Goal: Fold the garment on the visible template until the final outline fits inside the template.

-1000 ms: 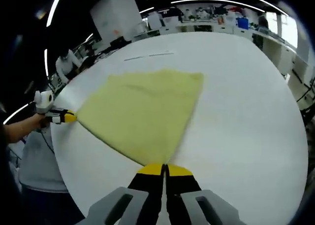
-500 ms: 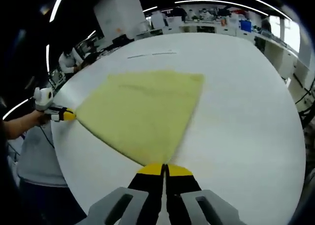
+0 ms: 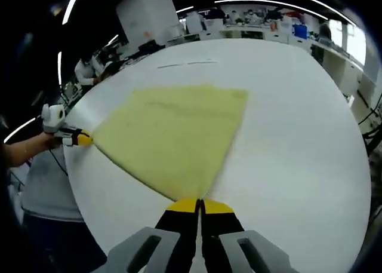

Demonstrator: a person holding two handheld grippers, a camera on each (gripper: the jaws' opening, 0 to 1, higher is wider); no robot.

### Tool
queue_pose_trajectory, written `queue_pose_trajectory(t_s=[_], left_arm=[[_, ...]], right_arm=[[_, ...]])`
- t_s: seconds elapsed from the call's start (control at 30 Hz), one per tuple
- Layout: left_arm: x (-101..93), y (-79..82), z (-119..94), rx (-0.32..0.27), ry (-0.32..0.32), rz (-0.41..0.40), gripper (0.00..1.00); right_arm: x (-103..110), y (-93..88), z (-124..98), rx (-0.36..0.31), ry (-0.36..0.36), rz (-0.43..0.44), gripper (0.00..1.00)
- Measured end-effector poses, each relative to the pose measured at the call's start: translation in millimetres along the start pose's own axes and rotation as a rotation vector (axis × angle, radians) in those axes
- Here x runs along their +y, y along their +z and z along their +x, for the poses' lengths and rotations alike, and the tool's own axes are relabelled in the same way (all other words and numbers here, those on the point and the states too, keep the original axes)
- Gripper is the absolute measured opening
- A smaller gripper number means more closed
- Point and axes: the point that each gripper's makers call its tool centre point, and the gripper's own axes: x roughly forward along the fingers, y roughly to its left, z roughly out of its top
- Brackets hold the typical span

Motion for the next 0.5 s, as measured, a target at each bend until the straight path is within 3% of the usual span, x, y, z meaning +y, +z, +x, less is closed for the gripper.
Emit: queue_pose_trajectory(t_s=[0.33, 0.5], left_arm=[[0.6, 0.4, -1.3, -0.025, 0.01, 0.016, 0.08], [-1.0, 3.9, -2.7, -0.05, 0.01, 0.018, 0.19]], right_arm=[[-0.7, 3.4, -1.6, -0.039, -0.025, -0.008, 0.0], [6.7, 10.8, -2.7, -0.074, 0.001, -0.009, 0.2]])
